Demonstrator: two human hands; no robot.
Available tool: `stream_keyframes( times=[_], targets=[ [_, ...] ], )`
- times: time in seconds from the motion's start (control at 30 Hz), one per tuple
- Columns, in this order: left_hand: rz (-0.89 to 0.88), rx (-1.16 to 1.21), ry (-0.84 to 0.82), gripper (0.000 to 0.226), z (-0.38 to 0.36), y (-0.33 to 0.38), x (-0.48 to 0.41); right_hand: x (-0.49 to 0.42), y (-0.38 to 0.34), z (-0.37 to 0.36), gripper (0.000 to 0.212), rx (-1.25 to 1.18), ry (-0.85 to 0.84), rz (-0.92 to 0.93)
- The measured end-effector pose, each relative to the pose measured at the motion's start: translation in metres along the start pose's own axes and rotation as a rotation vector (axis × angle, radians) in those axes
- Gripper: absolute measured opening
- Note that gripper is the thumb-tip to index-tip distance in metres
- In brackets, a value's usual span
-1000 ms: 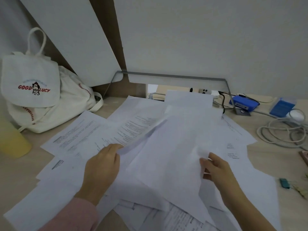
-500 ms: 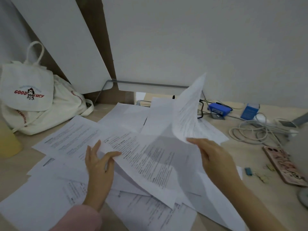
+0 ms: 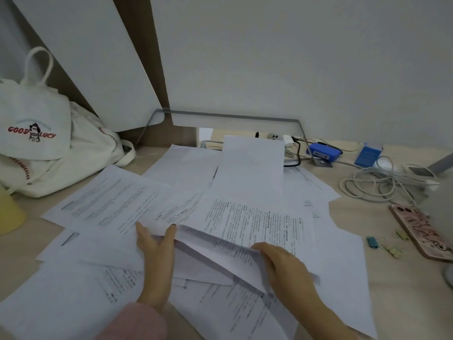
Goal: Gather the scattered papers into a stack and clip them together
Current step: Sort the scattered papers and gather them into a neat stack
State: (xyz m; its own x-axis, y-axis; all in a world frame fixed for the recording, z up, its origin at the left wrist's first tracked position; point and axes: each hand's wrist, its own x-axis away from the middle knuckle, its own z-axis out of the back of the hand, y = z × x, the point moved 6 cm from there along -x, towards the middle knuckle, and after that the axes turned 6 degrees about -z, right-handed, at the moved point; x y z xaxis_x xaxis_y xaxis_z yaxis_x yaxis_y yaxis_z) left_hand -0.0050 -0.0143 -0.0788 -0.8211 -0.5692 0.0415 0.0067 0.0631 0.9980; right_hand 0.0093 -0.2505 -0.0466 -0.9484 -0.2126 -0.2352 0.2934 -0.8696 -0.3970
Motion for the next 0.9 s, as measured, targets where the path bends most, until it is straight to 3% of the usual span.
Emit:
stream_keyframes(
  times=[0.1, 0.2, 0.3, 0.37, 0.5, 0.6, 0.63, 0.7, 0.77, 0.83, 0.9],
  targets=[
    [0.028, -0.064, -0.006, 0.081, -0.002, -0.002, -0.009, 0.005, 0.003, 0.008, 0.033, -0.149, 0.237, 0.037],
    [0.004, -0.114, 0.008, 0.082, 0.002, -0.005, -0.021, 0.008, 0.008, 0.015, 0.041, -0.122, 0.325, 0.042],
    [-0.053, -0.188, 0.000, 0.078, 0.003, -0.003, -0.031, 0.010, 0.021, 0.025, 0.017, 0.120, 0.453, -0.116],
    [-0.102, -0.236, -0.003, 0.077, 0.000, 0.003, -0.033, 0.011, 0.038, 0.028, 0.021, 0.161, 0.434, -0.265],
    [-0.313, -0.313, 0.055, 0.089, -0.004, 0.026, -0.033, 0.016, 0.066, 0.020, 0.038, -0.396, 0.245, -0.587],
    [-0.507, -0.335, 0.104, 0.100, 0.001, 0.036, -0.038, 0.024, 0.073, 0.018, 0.021, -0.731, 0.285, -0.797],
    [-0.496, -0.282, 0.105, 0.102, 0.001, 0.036, -0.040, 0.026, 0.075, 0.018, 0.017, -0.786, 0.303, -0.833],
    [-0.306, -0.050, 0.097, 0.096, 0.000, 0.031, -0.041, 0.028, 0.078, 0.023, 0.012, -0.794, 0.345, -0.859],
    [-0.074, 0.207, -0.003, 0.074, -0.007, 0.013, -0.041, 0.029, 0.078, 0.032, 0.015, -0.813, 0.382, -0.837],
    [0.091, 0.184, -0.169, 0.042, -0.017, -0.005, -0.036, 0.026, 0.073, 0.043, 0.021, -0.882, 0.372, -0.753],
    [0.194, 0.095, -0.259, 0.032, -0.022, -0.017, -0.028, 0.020, 0.069, 0.054, 0.023, -0.980, 0.306, -0.664]
  ],
)
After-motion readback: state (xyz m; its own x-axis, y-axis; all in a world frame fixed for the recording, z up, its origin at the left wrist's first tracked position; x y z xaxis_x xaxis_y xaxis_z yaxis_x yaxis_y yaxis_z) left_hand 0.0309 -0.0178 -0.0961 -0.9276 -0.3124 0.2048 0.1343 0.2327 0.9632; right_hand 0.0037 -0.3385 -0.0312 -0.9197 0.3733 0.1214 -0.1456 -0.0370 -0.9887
